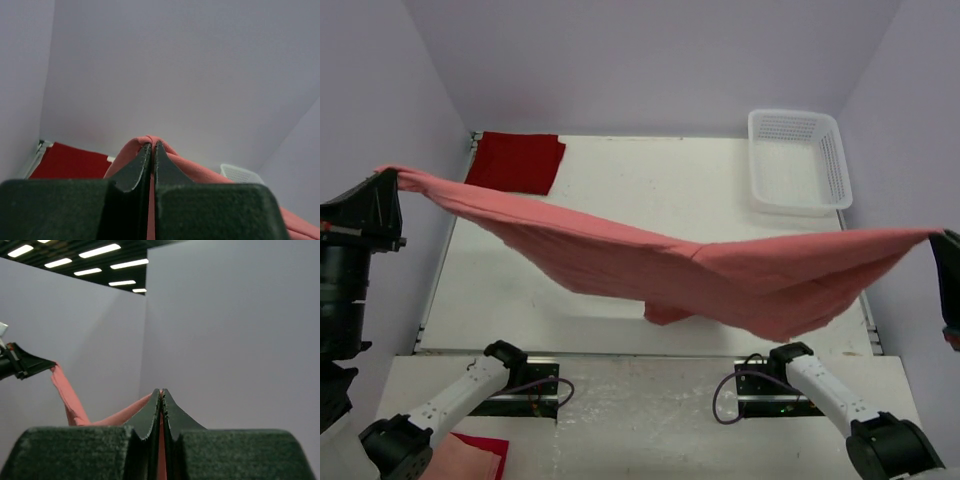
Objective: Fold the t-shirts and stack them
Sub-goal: Flatten out the tshirt
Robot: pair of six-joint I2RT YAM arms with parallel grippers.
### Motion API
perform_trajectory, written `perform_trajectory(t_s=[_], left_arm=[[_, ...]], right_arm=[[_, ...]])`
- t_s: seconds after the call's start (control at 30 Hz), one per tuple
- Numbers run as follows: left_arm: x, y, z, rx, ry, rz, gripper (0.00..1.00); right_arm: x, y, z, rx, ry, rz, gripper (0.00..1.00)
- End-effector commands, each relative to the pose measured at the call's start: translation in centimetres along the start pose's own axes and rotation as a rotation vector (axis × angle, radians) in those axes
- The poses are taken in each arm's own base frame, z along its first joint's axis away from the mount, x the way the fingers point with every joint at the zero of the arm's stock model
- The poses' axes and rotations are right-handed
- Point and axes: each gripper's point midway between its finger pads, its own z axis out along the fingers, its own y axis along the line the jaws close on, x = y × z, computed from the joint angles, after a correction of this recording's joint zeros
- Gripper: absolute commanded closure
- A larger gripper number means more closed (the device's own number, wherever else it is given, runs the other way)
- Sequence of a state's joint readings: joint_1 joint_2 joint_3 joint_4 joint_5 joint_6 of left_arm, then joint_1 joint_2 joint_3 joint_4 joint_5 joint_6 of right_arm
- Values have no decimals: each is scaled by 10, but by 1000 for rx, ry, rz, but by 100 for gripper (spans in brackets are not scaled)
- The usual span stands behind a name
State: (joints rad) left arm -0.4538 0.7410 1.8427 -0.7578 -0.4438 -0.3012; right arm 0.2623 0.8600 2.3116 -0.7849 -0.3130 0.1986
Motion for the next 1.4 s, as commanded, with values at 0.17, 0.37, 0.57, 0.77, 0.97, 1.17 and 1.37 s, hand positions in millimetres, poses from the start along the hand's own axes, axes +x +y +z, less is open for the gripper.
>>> perform_trajectory(t_s=[0.17, 0.37, 0.57, 0.77, 0.97, 1.17, 1.37], left_arm=[[-58, -19, -15, 117, -158, 28, 100], [-20, -17, 21, 41, -53, 64, 100], [49, -6, 67, -94, 119, 130, 100], [167, 5, 113, -164, 307, 197, 100], [284, 21, 154, -253, 458, 221, 100], [379, 74, 179, -381, 560, 202, 100], [434, 135, 199, -458, 632, 188, 100]], right_arm=[[-45, 67, -10, -325, -133, -55, 100], [-28, 54, 22, -329, -96, -42, 100], [34, 9, 90, -260, 42, 16, 100], [119, -55, 164, -132, 197, 41, 100], [275, -148, 221, 63, 464, 37, 100], [416, -212, 223, 165, 686, 53, 100], [512, -261, 215, 214, 823, 89, 100]])
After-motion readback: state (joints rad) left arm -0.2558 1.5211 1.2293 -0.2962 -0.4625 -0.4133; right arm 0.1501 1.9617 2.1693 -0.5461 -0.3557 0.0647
